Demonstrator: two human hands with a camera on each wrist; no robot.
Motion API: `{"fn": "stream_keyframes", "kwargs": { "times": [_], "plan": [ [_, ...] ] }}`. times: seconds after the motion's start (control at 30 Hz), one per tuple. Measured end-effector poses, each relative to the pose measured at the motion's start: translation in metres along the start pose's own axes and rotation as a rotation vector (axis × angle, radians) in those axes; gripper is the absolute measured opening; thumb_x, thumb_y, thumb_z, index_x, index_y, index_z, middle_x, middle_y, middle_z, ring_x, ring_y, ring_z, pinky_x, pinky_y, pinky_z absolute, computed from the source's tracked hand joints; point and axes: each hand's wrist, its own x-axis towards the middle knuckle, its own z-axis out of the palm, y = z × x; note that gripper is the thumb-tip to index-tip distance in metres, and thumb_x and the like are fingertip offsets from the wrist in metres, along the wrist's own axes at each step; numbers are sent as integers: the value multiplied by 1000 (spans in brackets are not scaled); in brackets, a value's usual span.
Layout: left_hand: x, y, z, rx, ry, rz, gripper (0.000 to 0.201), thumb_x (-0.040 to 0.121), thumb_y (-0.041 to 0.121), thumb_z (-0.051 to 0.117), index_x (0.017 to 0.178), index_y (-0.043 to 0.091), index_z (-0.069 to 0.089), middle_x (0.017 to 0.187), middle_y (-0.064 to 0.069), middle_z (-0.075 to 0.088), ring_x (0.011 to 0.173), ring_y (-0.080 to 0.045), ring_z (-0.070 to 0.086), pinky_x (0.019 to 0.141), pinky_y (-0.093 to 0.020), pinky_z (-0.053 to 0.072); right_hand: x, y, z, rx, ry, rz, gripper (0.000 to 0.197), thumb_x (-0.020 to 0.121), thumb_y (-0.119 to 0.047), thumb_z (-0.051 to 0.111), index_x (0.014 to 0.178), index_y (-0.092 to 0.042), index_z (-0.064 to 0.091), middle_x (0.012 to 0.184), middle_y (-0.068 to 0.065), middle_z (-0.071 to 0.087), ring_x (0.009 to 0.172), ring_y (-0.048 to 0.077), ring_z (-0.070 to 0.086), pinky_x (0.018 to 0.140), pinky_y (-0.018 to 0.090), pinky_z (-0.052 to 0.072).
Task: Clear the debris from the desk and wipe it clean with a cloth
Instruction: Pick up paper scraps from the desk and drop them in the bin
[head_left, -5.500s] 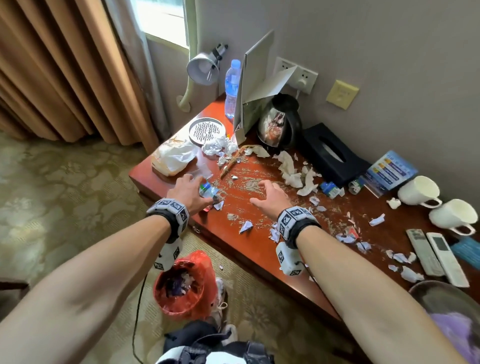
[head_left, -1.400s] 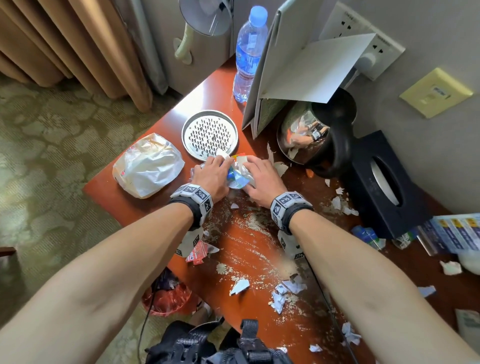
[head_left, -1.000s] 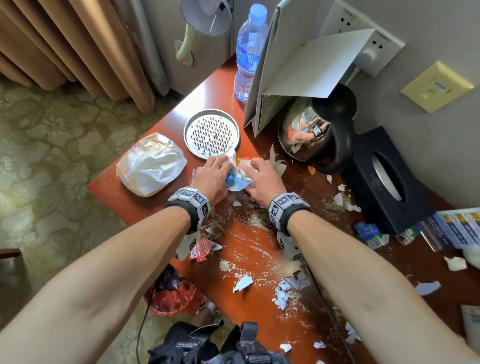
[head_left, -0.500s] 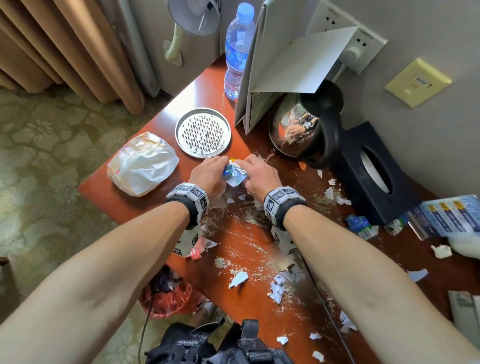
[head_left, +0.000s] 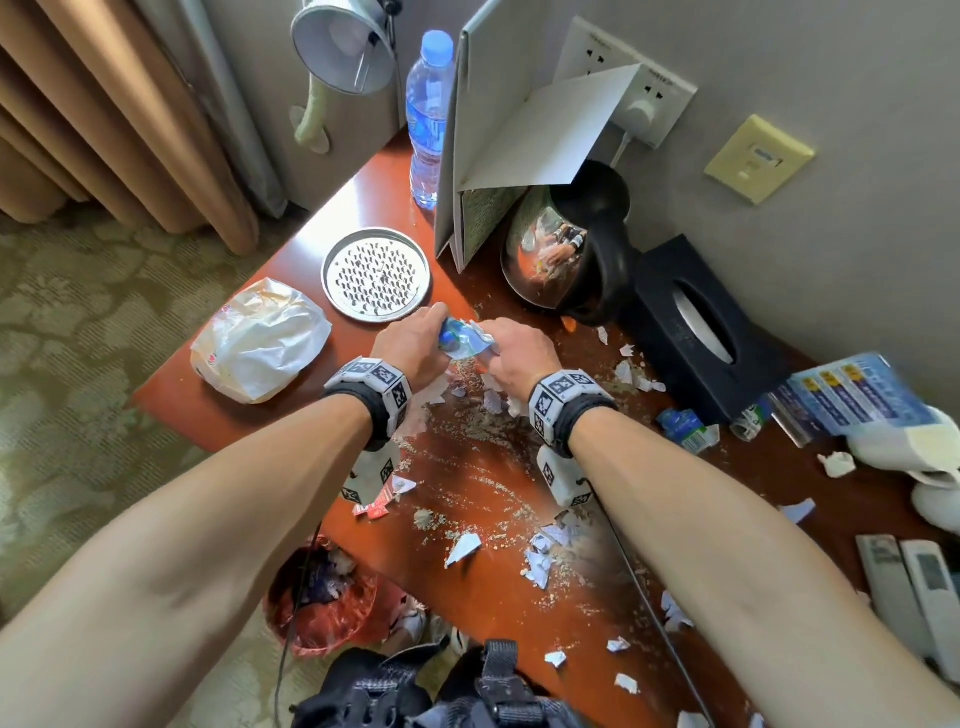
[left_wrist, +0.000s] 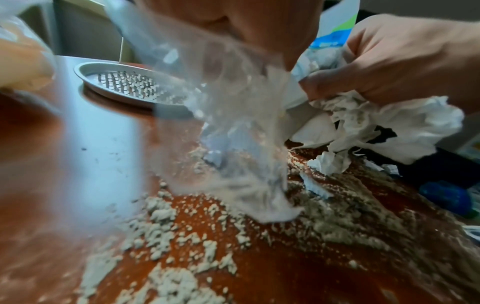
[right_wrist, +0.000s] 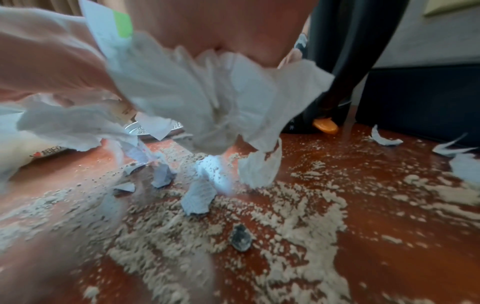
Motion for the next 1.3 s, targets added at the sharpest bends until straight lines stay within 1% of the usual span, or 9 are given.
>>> {"fn": "stream_keyframes", "kwargs": {
  "times": [0.13, 0.3, 0.47, 0.63, 0.8, 0.97, 1.1, 1.2, 1.3],
  "plan": [
    [-1, 11, 1, 1, 6, 52, 25, 89, 23, 58, 91, 20, 33, 93, -3, 51, 77, -27, 50, 68, -36, 43, -15, 6, -5, 5, 28, 41, 27, 97, -29, 50, 119, -16, 59, 112, 8, 61, 101, 35, 58, 78, 39, 42],
    [-5, 26, 2, 7, 3, 86, 22, 89, 20, 57, 89, 20, 35, 89, -2, 50, 76, -30, 53, 65, -36, 41, -35, 9, -13, 54, 66, 107, 29, 97, -36, 47, 114, -17, 60, 110, 7, 62, 99, 35, 59, 82, 43, 47],
    [-19, 42, 0, 6, -13, 131, 18, 88, 17, 55, 89, 18, 37, 88, -2, 52, 79, -31, 55, 72, -41, 48, -61, 9, -16, 73, 121, 170, 27, 97, -39, 48, 107, -16, 59, 104, 8, 61, 95, 35, 59, 76, 39, 43],
    [-38, 54, -3, -25, -16, 160, 19, 89, 21, 58, 90, 19, 39, 93, -4, 58, 79, -28, 54, 73, -41, 49, -93, 8, -15, 103, 132, 208, 24, 96, -39, 51, 100, -16, 58, 99, 7, 60, 93, 34, 59, 78, 40, 44],
    [-66, 60, -7, -61, -21, 173, 23, 88, 23, 62, 88, 17, 40, 89, -6, 59, 78, -28, 53, 66, -35, 42, -124, 0, -16, 114, 126, 197, 28, 97, -40, 50, 101, -14, 59, 100, 10, 63, 94, 33, 59, 80, 38, 44],
    [-106, 68, -8, -110, -17, 144, 24, 85, 21, 68, 91, 12, 46, 92, -8, 62, 79, -28, 52, 67, -34, 41, -160, -5, -7, 135, 134, 178, 34, 96, -43, 51, 105, -13, 62, 104, 14, 65, 96, 34, 60, 80, 38, 45],
    [-149, 71, -2, -128, 8, 118, 23, 85, 20, 67, 91, 13, 46, 87, -6, 57, 81, -30, 55, 66, -32, 40, -192, -15, 4, 171, 129, 154, 27, 95, -35, 53, 101, -12, 63, 101, 14, 66, 93, 33, 60, 76, 36, 44],
    [-183, 70, 1, -131, 59, 95, 23, 85, 22, 69, 94, 15, 48, 87, -1, 54, 78, -25, 51, 66, -31, 38, -210, -28, 12, 206, 121, 117, 19, 95, -28, 54, 85, -12, 59, 90, 12, 63, 85, 30, 57, 73, 34, 43],
    [-215, 58, 4, -146, 101, 43, 21, 85, 21, 68, 93, 16, 50, 87, 0, 57, 78, -24, 53, 66, -31, 41, -226, -48, 22, 227, 119, 65, 34, 95, -21, 54, 65, -24, 39, 80, 6, 53, 78, 24, 49, 70, 32, 36]
  ]
}}
